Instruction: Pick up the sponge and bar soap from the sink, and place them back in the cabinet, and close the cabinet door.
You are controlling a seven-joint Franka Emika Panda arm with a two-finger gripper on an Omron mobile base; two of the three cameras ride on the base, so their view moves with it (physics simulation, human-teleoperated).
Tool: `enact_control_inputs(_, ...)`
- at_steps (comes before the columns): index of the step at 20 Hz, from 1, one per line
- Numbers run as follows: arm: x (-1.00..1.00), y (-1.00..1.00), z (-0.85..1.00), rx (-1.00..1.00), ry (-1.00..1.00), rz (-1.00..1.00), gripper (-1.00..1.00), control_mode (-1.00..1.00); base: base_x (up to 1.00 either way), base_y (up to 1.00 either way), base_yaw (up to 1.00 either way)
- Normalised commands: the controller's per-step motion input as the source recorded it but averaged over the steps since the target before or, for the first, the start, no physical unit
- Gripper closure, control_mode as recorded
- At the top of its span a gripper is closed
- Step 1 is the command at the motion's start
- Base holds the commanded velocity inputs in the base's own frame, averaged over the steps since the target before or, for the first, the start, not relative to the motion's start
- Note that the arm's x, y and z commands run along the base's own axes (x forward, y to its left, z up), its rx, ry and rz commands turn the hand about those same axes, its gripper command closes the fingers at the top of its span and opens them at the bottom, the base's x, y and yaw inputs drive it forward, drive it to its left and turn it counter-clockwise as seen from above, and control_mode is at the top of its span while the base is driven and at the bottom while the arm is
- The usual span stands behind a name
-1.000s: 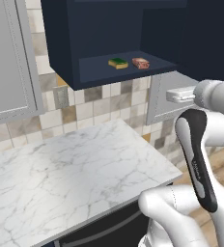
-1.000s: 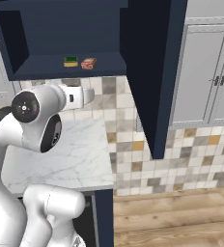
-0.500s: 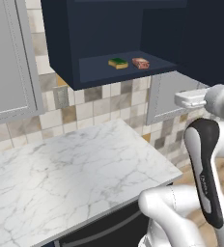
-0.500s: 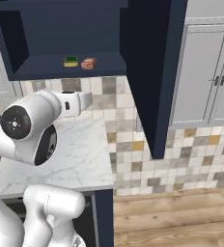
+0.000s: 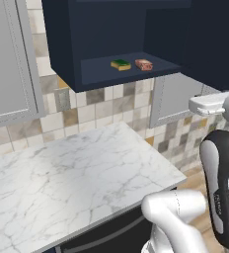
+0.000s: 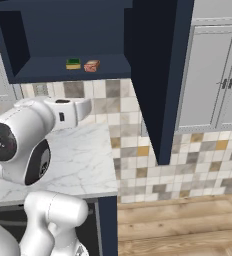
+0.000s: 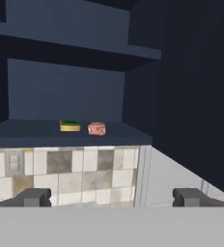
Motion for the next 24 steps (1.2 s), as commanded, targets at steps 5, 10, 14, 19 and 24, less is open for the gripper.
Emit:
enact_control_inputs(5,-0.61,-0.18,0.13,0.00,-0.10,0.00,-1.00,-1.00,0.00,0.00,0.00)
enact_control_inputs(10,-0.56,-0.12,0.18,0.00,-0.06,0.00,-1.00,-1.00,0.00,0.00,0.00)
enact_control_inputs(14,-0.54,-0.04,0.20,0.00,-0.04,0.00,-1.00,-1.00,0.00,0.00,0.00)
enact_control_inputs(19,-0.53,-0.04,0.06,0.00,-0.03,0.00,-1.00,-1.00,0.00,0.00,0.00)
enact_control_inputs(24,-0.36,-0.16,0.00,0.00,0.00,0.01,-1.00,-1.00,0.00,0.00,0.00)
